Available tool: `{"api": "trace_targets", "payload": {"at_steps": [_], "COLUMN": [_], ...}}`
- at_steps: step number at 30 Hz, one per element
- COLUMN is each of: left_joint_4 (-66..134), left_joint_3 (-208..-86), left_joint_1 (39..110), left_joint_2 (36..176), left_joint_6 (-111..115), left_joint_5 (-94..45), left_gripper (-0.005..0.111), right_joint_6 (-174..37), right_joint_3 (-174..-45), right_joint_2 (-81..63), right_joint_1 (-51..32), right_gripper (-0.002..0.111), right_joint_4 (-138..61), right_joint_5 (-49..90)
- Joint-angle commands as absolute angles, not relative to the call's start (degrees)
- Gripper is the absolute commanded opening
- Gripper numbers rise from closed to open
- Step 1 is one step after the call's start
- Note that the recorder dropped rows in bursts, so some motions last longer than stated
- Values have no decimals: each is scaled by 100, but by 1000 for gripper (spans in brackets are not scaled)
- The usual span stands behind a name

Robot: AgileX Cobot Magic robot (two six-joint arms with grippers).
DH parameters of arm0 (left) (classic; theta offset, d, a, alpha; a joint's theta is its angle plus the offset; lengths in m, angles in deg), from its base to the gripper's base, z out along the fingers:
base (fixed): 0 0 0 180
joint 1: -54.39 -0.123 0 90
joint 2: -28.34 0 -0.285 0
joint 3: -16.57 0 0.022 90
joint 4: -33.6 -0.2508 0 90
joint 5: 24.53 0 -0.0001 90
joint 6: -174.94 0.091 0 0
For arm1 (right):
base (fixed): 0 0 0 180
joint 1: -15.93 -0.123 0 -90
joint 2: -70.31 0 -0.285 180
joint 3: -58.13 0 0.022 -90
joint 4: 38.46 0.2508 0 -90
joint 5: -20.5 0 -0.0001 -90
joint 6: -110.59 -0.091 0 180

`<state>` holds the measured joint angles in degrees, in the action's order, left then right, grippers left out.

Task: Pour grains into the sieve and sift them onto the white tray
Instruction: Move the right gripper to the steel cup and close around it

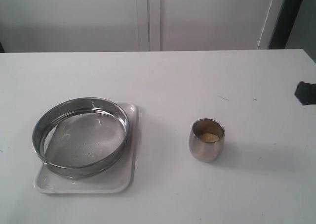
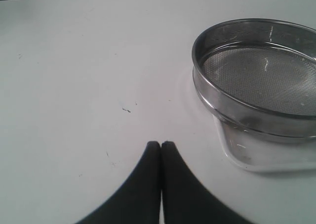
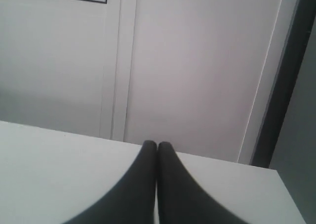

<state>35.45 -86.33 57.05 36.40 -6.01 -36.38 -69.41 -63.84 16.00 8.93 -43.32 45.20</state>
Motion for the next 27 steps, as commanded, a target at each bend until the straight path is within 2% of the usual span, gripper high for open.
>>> {"api": "trace_targets", "payload": {"at_steps": [1, 13, 27], "left_joint_4": [3549, 3549, 3539], "left_joint_3": [-8621, -8621, -8621], "left_joint_1": [5684, 5684, 5684], "left_joint_2": [3613, 3613, 3613], "left_joint_6": [-615, -615, -615], "left_joint_5": [-3619, -3619, -3619], "left_gripper": [0, 0, 0], "right_joint_6": [-7337, -7865, -7860], "right_joint_3": [-6226, -5316, -5312], "right_joint_2": [890, -846, -2907], "right_joint_1": [903, 903, 903], "right_gripper": [0, 0, 0], "right_joint_4": [-4630, -5647, -6743], "right_joint_5": [5389, 7645, 8363]}}
